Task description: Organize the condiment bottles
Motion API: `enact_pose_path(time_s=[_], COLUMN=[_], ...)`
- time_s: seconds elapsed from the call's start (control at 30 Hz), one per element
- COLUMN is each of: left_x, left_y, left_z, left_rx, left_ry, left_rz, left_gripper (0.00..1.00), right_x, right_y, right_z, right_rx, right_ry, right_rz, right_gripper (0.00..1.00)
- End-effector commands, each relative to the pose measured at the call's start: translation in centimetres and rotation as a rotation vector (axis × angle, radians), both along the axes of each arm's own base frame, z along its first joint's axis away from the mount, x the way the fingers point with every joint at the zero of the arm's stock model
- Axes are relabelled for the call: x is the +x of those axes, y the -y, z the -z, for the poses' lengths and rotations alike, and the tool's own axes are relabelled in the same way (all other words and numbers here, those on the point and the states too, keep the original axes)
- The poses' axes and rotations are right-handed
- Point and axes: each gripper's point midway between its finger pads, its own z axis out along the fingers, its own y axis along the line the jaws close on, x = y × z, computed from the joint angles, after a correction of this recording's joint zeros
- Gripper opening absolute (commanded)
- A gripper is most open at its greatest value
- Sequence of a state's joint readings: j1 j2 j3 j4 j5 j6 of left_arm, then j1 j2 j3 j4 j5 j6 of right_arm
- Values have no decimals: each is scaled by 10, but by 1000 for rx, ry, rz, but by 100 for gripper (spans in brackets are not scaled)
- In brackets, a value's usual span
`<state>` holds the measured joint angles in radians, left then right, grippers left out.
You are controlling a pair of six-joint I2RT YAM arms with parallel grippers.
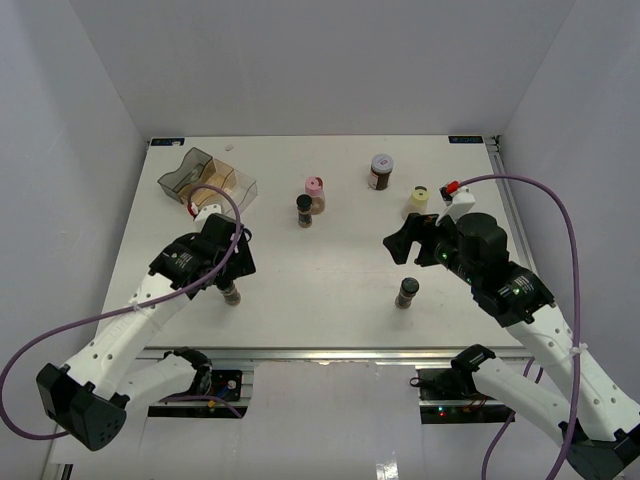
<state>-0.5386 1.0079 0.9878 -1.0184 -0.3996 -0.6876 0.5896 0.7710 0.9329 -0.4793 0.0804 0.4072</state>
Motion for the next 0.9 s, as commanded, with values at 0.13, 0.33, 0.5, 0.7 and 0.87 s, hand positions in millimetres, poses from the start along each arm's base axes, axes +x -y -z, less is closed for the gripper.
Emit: enact_pose_path(time_s=[0.13, 0.33, 0.5, 0.7, 0.87], left_x=[-4, -4, -2, -12, -13], left_y=[-18, -17, -10, -14, -23], left_z=[5, 13, 25, 49, 47], left_rx=[94, 66, -3, -51, -53], left_ry=[-63, -74, -62, -85, -59], left_rz=[-65, -103, -119, -230, -284], left_gripper=[87, 86, 85, 89, 87], right_x=[-1, -1, -3, -3, -6], right_y=[1, -5, -6, -3, -2], right_z=[6, 0, -3, -3, 1], right_rx=[-31, -15, -9, -10, -7], right_ry=[1, 6, 8, 14, 11], right_rz=[-20, -41, -51, -41, -41], right_gripper=[90, 90, 90, 90, 90])
